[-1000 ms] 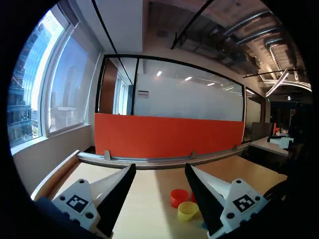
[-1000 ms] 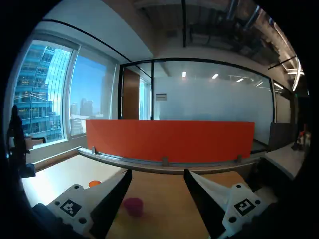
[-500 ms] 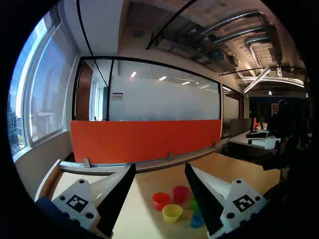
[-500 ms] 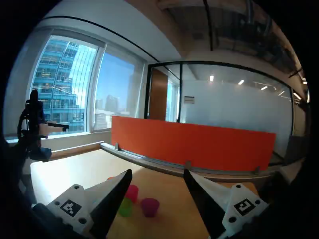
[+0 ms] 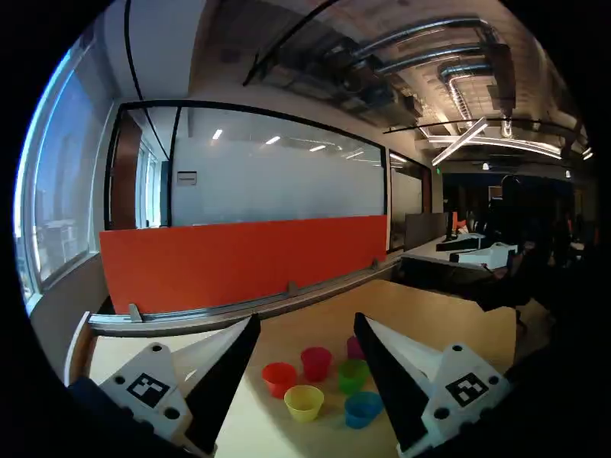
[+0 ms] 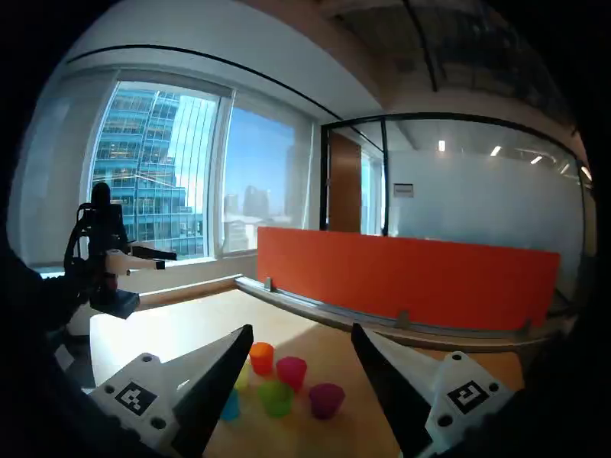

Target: Pour water

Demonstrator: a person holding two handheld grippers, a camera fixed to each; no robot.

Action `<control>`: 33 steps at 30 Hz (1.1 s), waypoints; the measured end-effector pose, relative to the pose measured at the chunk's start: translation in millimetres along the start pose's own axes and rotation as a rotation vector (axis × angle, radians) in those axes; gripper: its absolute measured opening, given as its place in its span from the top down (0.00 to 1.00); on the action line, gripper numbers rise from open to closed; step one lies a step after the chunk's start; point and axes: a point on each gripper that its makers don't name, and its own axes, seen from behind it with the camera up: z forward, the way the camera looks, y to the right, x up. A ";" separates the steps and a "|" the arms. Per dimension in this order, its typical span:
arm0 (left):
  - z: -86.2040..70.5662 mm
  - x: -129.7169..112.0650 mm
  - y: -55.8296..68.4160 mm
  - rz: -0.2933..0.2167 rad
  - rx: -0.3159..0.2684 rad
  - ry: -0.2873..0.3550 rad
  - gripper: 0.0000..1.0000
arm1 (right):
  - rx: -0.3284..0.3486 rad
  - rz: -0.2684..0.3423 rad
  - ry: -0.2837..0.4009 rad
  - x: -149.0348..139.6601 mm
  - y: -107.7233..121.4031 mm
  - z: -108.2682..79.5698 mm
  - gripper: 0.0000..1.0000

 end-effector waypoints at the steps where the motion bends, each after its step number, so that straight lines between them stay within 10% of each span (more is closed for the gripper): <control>1: 0.2 -2.9 1.3 0.000 -0.007 -0.007 0.09 | 0.006 -0.003 -0.009 -1.9 -1.1 0.1 0.01; 33: 13.8 -102.9 40.9 0.031 -0.174 -0.158 0.09 | 0.054 -0.038 -0.194 -76.0 1.7 1.9 0.01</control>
